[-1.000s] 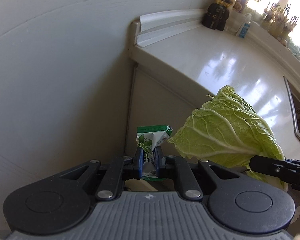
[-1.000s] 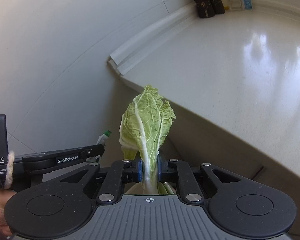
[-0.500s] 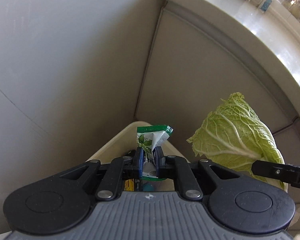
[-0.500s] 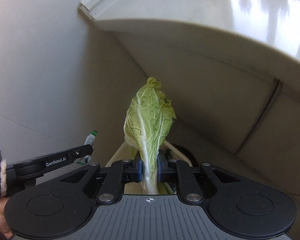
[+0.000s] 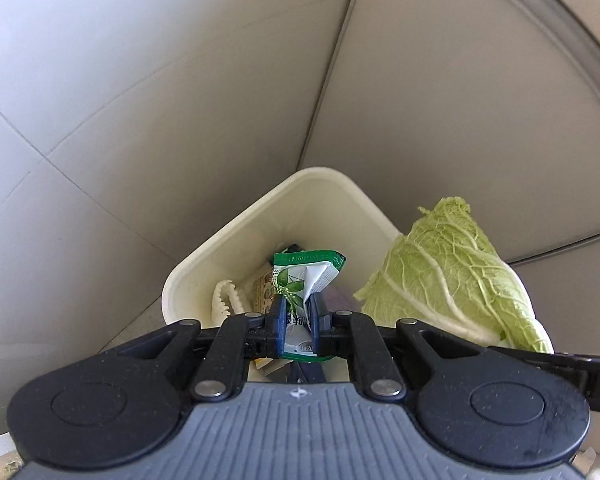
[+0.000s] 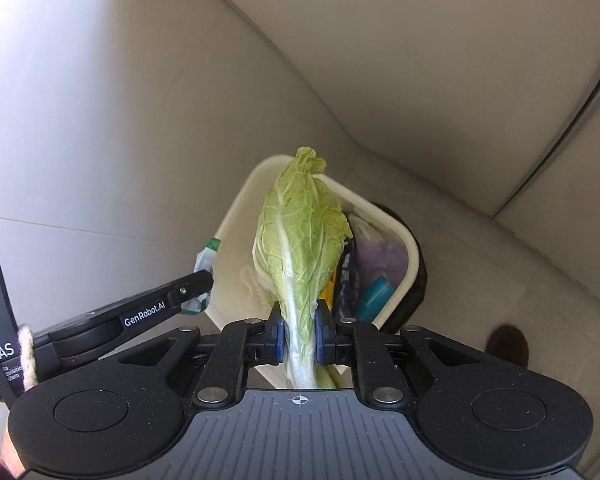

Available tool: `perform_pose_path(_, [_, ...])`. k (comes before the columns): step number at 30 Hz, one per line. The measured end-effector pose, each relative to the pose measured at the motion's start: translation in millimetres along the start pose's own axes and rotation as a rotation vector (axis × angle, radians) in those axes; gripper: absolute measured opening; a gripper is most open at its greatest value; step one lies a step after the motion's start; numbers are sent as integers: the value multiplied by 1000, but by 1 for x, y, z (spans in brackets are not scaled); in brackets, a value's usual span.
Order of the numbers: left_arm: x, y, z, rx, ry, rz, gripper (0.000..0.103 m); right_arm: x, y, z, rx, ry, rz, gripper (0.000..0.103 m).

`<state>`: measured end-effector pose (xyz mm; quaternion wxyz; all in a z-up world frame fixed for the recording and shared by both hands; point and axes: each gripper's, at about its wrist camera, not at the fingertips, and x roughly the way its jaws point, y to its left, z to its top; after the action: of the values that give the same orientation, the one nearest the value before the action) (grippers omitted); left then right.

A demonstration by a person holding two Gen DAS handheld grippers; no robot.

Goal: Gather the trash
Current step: 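Carry the packet and cabbage leaf down over the cream trash bin, then open both tools to drop the packet and cabbage leaf into the bin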

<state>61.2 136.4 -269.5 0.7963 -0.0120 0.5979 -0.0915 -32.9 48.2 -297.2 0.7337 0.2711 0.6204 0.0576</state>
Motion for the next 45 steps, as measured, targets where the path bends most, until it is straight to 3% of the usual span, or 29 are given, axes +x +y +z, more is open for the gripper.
perform_pose_path(6, [4, 7, -13, 29, 26, 23, 11, 26, -1, 16, 45, 89, -37, 13])
perform_pose_path(13, [19, 8, -8, 28, 104, 64, 11, 35, -4, 17, 114, 143, -41, 14])
perform_pose_path(18, [23, 8, -5, 60, 130, 60, 12, 52, -7, 24, 185, 228, -50, 14])
perform_pose_path(23, [23, 10, -2, 95, 134, 62, 12, 57, -7, 24, 213, 217, -42, 14])
perform_pose_path(25, [23, 9, -1, 96, 138, 48, 14, 55, -13, 22, 218, 182, -13, 19])
perform_pose_path(27, [23, 11, -1, 102, 134, 9, 25, 48, -17, 21, 221, 127, 7, 23])
perform_pose_path(28, [23, 10, -1, 109, 143, 12, 41, 46, -19, 21, 230, 121, 12, 36])
perform_pose_path(30, [24, 9, -2, 124, 151, 41, 41, 43, -23, 22, 245, 114, 17, 51])
perform_pose_path(33, [25, 5, -3, 144, 173, 46, 39, 38, -27, 24, 251, 109, 13, 51])
perform_pose_path(37, [22, 1, -3, 156, 162, 57, 53, 32, -30, 25, 249, 108, 4, 51])
perform_pose_path(45, [20, -2, -4, 175, 153, 92, 70, 34, -20, 27, 244, 118, -6, 52])
